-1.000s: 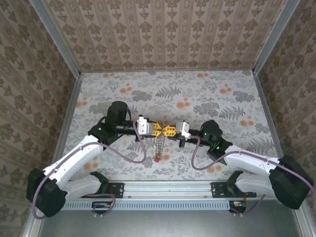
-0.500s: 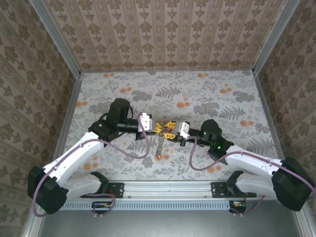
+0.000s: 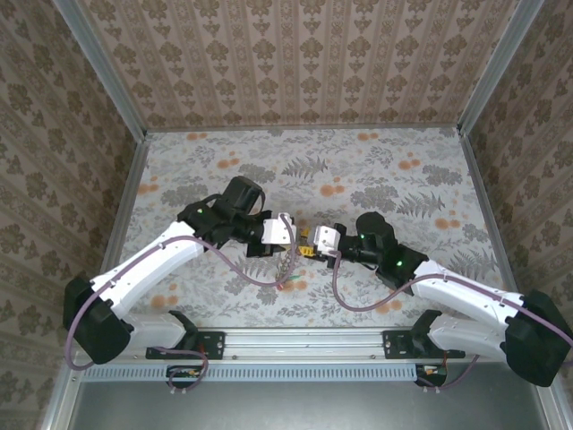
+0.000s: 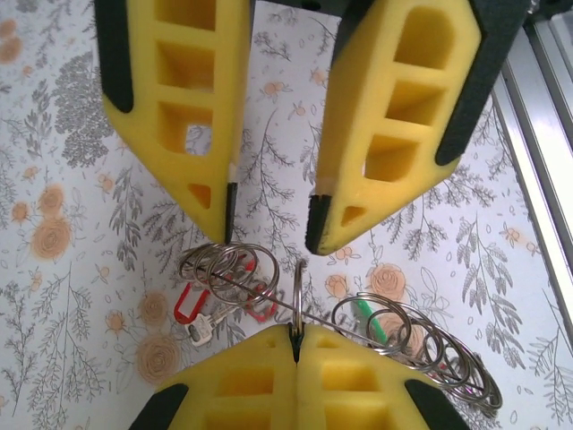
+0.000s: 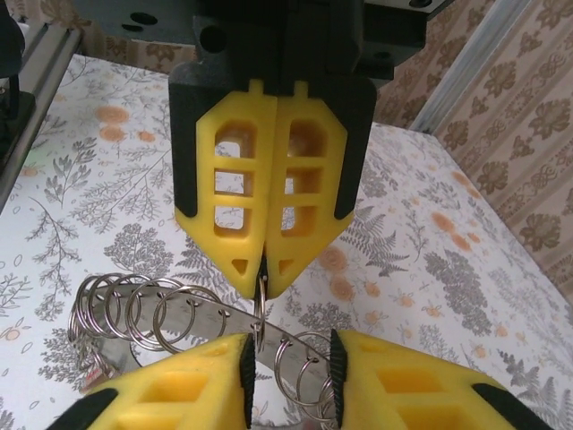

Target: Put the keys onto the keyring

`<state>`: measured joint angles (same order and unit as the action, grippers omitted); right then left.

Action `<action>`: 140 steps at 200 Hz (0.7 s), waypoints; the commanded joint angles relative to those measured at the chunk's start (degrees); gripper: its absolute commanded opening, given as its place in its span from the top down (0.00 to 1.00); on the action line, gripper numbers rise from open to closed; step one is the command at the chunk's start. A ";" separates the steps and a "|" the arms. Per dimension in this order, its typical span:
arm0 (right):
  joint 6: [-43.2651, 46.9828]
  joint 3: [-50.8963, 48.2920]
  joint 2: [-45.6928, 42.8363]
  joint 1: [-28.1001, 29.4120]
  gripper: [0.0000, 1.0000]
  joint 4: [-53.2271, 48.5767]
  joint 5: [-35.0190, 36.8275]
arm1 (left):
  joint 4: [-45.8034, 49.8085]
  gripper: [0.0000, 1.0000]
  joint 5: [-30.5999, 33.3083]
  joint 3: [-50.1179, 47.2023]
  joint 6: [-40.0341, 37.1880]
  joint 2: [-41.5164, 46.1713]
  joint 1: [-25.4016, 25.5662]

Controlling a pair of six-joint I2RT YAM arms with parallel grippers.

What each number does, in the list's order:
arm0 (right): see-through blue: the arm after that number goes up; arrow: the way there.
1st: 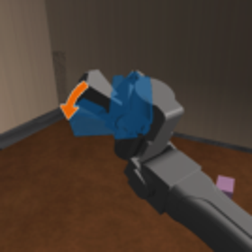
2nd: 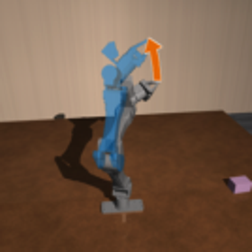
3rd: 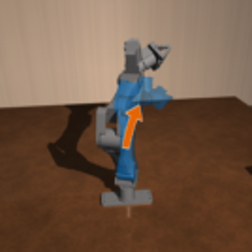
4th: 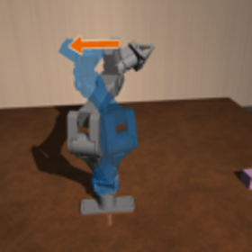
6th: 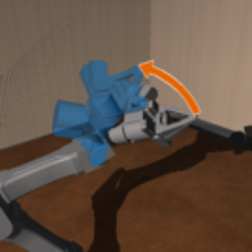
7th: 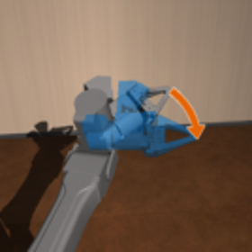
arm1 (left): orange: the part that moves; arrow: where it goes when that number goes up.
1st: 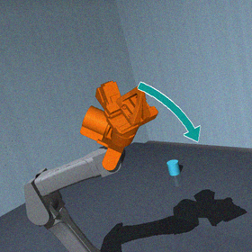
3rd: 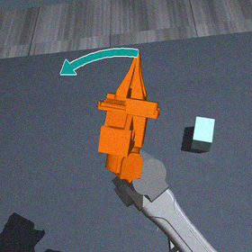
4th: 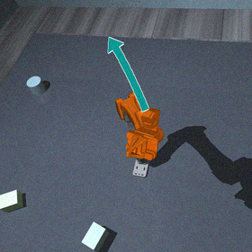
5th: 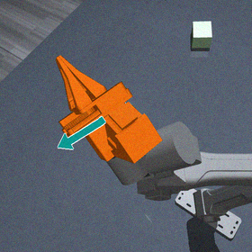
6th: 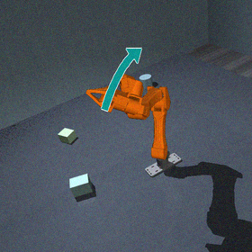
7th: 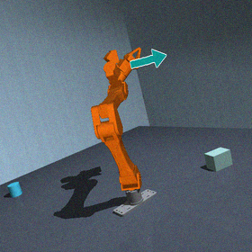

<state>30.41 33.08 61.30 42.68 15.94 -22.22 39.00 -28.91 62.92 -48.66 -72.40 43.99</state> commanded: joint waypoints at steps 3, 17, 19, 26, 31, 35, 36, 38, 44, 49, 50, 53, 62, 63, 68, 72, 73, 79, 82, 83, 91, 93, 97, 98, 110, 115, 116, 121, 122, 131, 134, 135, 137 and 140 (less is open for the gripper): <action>0.60 1.91 0.83 0.72 0.72 -2.49 -0.28 | 2.87 1.00 1.13 2.51 -2.14 0.51 0.42; -0.15 1.64 1.19 1.03 0.72 -1.42 -0.56 | 2.73 1.00 1.05 2.79 -1.96 0.35 0.49; -0.22 1.64 1.23 1.01 0.72 -1.26 -0.57 | 2.81 1.00 1.05 2.82 -1.92 0.33 0.55; -0.53 1.57 1.52 1.23 0.72 -1.03 -0.50 | 2.81 1.00 0.96 3.00 -1.79 0.27 0.51; -0.68 1.63 1.71 1.33 0.72 -0.87 -0.50 | 2.79 1.00 0.80 3.05 -1.74 0.24 0.56; -0.78 1.59 1.87 1.49 0.72 -0.78 -0.53 | 2.77 1.00 0.64 3.13 -1.78 0.17 0.55; -0.79 1.57 1.93 1.47 0.72 -0.72 -0.49 | 2.80 1.00 0.58 3.16 -1.78 0.16 0.56; -0.84 1.55 2.01 1.54 0.72 -0.65 -0.58 | 2.76 1.00 0.53 3.15 -1.78 0.18 0.64; -1.09 1.55 2.28 1.62 0.72 -0.39 -0.46 | 2.74 1.00 0.37 3.18 -1.79 0.13 0.62; -1.27 1.59 2.53 1.71 0.72 -0.15 -0.46 | 2.83 1.00 0.27 3.18 -1.78 0.20 0.60; -1.38 1.57 2.61 1.71 0.72 -0.14 -0.46 | 2.79 1.00 0.26 3.27 -1.78 0.22 0.63; -1.52 1.58 2.76 1.80 0.72 0.04 -0.41 | 2.83 1.00 0.28 3.35 -1.78 0.09 0.58; -1.95 1.64 3.33 1.93 0.72 0.51 -0.22 | 2.69 1.00 0.18 3.39 -1.76 0.07 0.58; -1.95 1.64 3.33 1.93 0.72 0.51 -0.22 | 2.67 1.00 0.21 3.33 -1.77 0.07 0.57; -2.26 1.69 3.67 1.98 0.72 0.75 -0.12 | 2.61 1.00 0.15 3.41 -1.78 0.14 0.64; -2.51 1.74 3.93 1.97 0.72 0.96 -0.18 | 2.58 1.00 0.01 3.37 -1.78 0.22 0.60; -2.58 1.73 3.97 1.97 0.72 0.99 -0.23 | 2.57 1.00 0.00 3.28 -1.78 0.23 0.59; -2.87 1.85 4.25 2.02 0.72 1.43 -0.43 | 2.32 1.00 -0.16 3.12 -1.70 0.15 0.58; -3.13 1.82 4.34 1.98 0.73 1.72 -0.57 | 2.19 1.00 -0.19 3.09 -1.62 0.15 0.61; -3.19 1.86 4.39 1.98 0.73 1.76 -0.60 | 2.11 1.00 -0.19 3.05 -1.57 0.15 0.63; -3.65 1.81 4.85 1.97 0.74 2.68 -0.79 | 1.68 1.00 -0.51 2.96 -1.42 0.15 0.64; -3.79 1.81 4.94 2.02 0.75 2.93 -0.80 | 1.55 1.00 -0.51 2.93 -1.28 0.05 0.59; -4.01 1.81 5.12 1.98 0.77 3.30 -0.81 | 1.31 1.00 -0.66 2.92 -1.14 0.06 0.63; -4.07 1.81 5.18 1.97 0.78 3.39 -0.81 | 1.28 1.00 -0.69 2.92 -1.11 0.07 0.60; -4.72 1.81 5.70 1.97 0.83 4.41 -1.02 | 0.77 1.00 -1.13 2.89 -0.91 0.00 0.65; -5.03 1.68 5.76 2.03 0.83 4.93 -1.12 | 0.76 1.00 -1.31 2.89 -0.98 -0.02 0.61; -5.06 1.66 5.76 2.00 0.83 5.08 -1.18 | 0.74 1.00 -1.37 2.95 -0.99 -0.06 0.64; -5.37 1.52 5.76 1.98 0.83 5.66 -1.28 | 0.79 1.00 -1.45 2.92 -0.99 -0.15 0.58; -5.41 1.44 5.72 1.98 0.82 5.80 -1.26 | 0.76 1.00 -1.48 2.96 -0.95 -0.17 0.58; -6.08 0.92 5.49 2.03 0.80 7.07 -1.09 | 1.14 1.00 -1.42 3.08 -1.08 -0.35 0.62; -6.30 0.80 5.43 1.99 0.80 7.43 -1.09 | 1.28 1.00 -1.37 3.18 -1.16 -0.42 0.62; -6.32 0.73 5.38 2.03 0.80 7.52 -1.04 | 1.31 1.00 -1.31 3.22 -1.16 -0.44 0.64; -6.33 0.64 5.34 1.99 0.80 7.65 -1.02 | 1.46 1.00 -1.28 3.30 -1.17 -0.50 0.59; -6.40 0.57 5.18 1.99 0.80 7.81 -1.01 | 1.60 1.00 -1.29 3.36 -1.24 -0.54 0.58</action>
<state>26.46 33.32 66.74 44.31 18.70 -22.39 40.75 -28.10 63.94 -49.34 -72.40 44.23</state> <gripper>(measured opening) 0.197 0.046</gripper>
